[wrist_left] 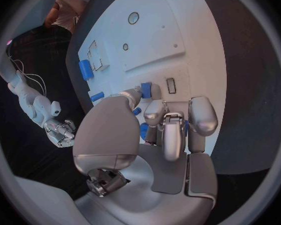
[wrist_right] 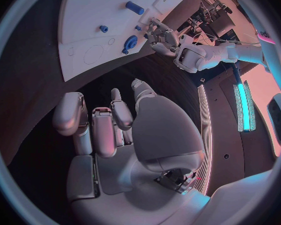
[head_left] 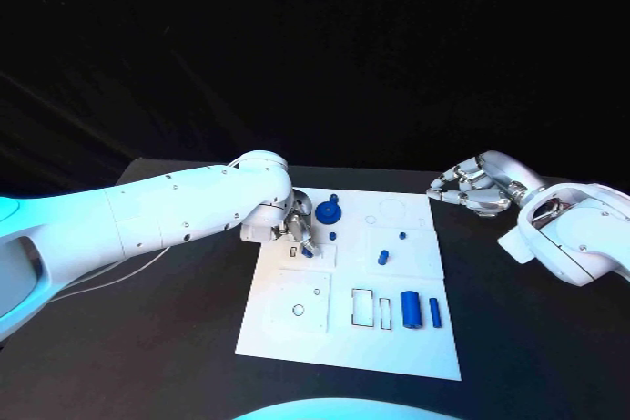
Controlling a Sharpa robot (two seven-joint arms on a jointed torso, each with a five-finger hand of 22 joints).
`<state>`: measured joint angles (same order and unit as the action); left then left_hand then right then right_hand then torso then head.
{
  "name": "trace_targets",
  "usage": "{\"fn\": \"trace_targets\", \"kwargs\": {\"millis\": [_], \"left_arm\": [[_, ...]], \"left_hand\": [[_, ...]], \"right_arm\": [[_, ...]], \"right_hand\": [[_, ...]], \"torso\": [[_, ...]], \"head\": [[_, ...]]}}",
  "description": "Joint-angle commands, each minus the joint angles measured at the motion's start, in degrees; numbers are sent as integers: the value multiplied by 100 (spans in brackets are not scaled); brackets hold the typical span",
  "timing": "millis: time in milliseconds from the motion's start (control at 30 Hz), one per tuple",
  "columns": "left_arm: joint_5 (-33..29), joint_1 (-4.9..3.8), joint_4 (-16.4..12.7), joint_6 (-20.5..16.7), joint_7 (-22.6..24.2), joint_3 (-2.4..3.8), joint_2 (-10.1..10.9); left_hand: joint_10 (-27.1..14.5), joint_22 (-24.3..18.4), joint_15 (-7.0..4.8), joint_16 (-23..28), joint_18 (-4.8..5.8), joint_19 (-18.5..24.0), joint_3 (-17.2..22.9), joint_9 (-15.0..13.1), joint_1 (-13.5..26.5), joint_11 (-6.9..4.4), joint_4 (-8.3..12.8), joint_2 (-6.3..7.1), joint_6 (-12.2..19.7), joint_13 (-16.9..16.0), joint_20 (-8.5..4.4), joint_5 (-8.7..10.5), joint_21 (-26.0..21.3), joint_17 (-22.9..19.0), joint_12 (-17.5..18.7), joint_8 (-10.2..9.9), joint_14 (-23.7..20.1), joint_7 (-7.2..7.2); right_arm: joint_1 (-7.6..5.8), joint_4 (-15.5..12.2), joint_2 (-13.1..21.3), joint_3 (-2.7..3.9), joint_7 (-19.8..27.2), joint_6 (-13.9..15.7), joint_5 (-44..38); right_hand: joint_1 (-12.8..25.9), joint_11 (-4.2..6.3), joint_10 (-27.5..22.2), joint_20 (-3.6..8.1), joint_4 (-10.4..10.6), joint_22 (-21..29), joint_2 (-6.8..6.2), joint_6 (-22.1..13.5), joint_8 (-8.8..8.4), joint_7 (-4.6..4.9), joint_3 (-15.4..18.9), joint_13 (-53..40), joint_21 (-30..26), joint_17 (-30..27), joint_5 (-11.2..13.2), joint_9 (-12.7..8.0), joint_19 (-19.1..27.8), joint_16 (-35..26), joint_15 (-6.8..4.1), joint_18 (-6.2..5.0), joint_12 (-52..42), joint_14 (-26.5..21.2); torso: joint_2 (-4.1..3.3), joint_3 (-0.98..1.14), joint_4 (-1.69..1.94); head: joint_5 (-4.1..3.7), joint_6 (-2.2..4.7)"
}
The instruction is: Assemble the parts on the task board
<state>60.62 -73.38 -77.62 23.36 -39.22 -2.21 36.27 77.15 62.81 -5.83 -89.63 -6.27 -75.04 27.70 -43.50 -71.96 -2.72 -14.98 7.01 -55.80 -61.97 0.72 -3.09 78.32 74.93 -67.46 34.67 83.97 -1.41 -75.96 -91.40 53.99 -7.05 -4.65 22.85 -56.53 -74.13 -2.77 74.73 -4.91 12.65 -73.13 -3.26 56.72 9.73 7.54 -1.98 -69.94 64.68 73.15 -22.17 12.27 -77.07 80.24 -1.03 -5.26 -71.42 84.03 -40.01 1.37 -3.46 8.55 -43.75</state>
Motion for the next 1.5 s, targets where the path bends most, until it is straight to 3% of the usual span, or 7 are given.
{"fn": "trace_targets", "kwargs": {"millis": [33, 333, 800, 1500], "left_arm": [[19, 56, 30, 198, -65, -48, -34], [24, 56, 54, 208, -68, -52, -46], [40, 56, 77, 238, -69, -53, -42], [43, 55, 110, 318, -67, -53, -35]], "left_hand": [[33, 6, 28, -37, 87, -22, 189, -15, -323, 4, 217, -318, -17, -8, 24, -23, -15, 1507, -26, 17, 603, 33], [35, 1, 33, -37, 86, -17, 152, -16, -280, 10, 199, -341, -28, 0, 29, -22, -20, 1507, -22, 9, 603, 26], [35, 0, 39, -37, 83, -11, -278, 2, 154, 10, -77, -440, -143, 19, 41, -21, -30, 1507, -5, -89, 603, 35], [67, 24, 30, -37, 86, -29, -530, 4, 436, -3, -153, -557, -234, -14, 33, -22, -22, 1507, -32, -143, 603, 51]], "right_arm": [[4, -6, 0, 3, 16, -24, -34], [4, -8, 4, 3, 17, -18, -34], [4, -13, 11, 3, 18, -13, -34], [4, -25, 29, 3, 16, -10, -38]], "right_hand": [[54, 13, 44, 18, 25, 5, -6, -33, 40, -16, -2, 0, -40, -5, -20, 9, -19, -26, -47, -35, -25, 232], [54, 13, 44, 18, 25, 5, -6, -33, 40, -16, -2, 0, -40, -5, -20, 9, -19, -26, -47, -35, -25, 232], [50, 13, 34, 19, 26, 14, -11, -37, 42, -16, 2, 15, -57, -21, -22, 9, -13, -38, -48, -38, -13, 228], [50, 13, 34, 19, 26, 14, -11, -37, 42, -16, 2, 15, -57, -21, -22, 9, -13, -38, -48, -38, -13, 228]], "torso": [[0, -1, -2], [4, 2, 1], [1, 0, 0], [2, 0, 0]], "head": [[-2, 1], [-6, -9], [-11, 1], [-26, -1]]}}
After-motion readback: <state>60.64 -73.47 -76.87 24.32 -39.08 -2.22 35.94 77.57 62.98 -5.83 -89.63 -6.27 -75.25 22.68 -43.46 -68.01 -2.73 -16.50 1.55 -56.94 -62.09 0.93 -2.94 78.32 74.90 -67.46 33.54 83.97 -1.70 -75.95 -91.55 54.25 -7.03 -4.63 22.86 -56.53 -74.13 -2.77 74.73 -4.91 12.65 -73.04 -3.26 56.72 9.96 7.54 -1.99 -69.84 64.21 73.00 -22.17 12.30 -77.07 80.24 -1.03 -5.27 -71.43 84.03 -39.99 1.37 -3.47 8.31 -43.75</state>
